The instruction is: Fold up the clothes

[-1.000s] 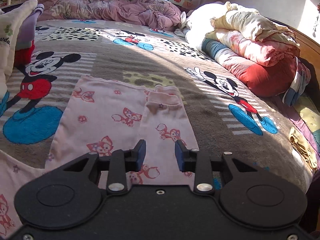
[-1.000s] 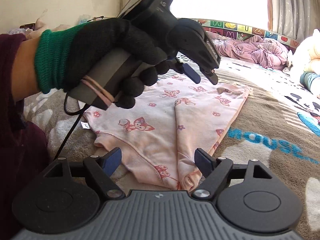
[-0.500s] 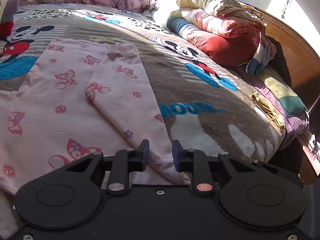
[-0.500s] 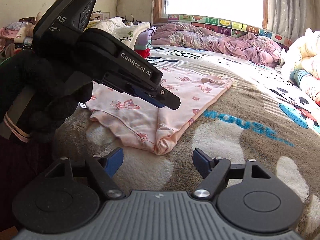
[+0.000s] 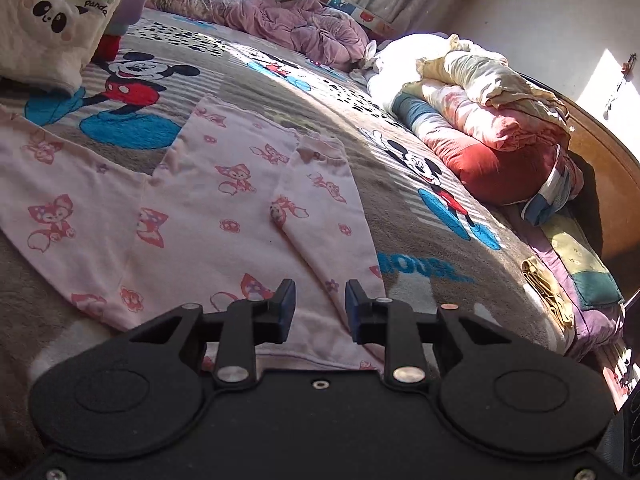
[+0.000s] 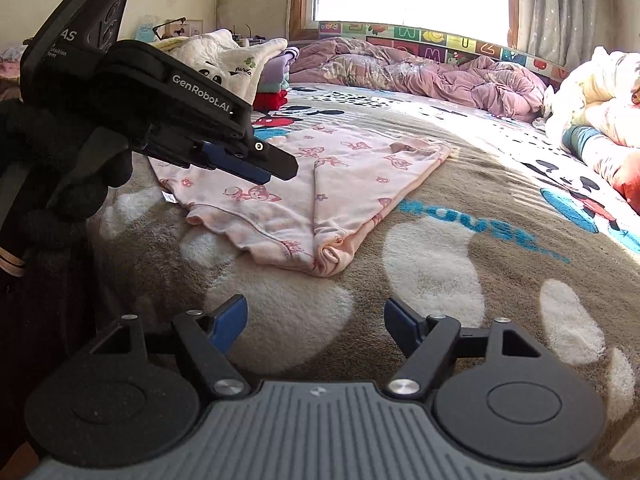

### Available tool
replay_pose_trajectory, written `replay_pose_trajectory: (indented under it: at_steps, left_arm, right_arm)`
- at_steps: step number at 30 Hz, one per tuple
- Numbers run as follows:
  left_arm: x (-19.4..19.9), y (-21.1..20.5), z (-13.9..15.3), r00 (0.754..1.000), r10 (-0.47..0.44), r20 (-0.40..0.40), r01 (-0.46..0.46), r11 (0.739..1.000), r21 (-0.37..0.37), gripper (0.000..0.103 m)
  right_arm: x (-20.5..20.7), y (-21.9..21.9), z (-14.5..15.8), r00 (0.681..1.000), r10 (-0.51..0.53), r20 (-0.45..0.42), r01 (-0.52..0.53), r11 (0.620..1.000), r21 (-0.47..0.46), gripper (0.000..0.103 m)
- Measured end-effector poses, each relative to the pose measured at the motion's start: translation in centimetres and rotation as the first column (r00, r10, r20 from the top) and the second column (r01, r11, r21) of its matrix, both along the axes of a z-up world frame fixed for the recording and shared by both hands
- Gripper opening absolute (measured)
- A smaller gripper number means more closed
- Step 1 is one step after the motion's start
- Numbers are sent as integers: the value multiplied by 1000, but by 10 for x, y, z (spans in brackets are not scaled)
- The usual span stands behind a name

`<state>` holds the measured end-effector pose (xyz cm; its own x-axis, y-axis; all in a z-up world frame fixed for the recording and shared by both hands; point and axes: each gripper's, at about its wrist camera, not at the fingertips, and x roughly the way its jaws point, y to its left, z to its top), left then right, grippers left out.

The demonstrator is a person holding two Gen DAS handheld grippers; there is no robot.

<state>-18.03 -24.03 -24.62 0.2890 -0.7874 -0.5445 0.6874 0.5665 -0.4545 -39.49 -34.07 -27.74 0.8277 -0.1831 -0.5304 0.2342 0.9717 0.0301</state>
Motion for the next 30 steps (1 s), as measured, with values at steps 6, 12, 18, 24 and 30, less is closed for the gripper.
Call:
replay_pose_trajectory:
  at_steps: [6, 12, 18, 24, 30]
  left_arm:
    - [38, 61, -2, 973, 218, -78, -219, 976, -11, 27]
    - [88, 121, -14, 885, 421, -196, -438, 898, -48, 33]
    - [150, 162, -36, 779, 527, -341, -587, 803, -100, 36]
    - [214, 184, -43, 731, 553, -400, -649, 744, -157, 36]
    - [231, 188, -45, 737, 558, -382, -649, 741, -170, 34]
  right_arm:
    - [-9, -25, 15, 988, -133, 84, 116, 977, 178, 75]
    - [-12, -72, 3, 940, -317, 124, 222, 847, 483, 76]
    - [-4, -91, -10, 911, -383, 151, 217, 758, 616, 76]
    - [16, -91, -15, 926, -347, 152, 181, 758, 626, 76]
    - [28, -97, -18, 920, -361, 155, 186, 748, 637, 76]
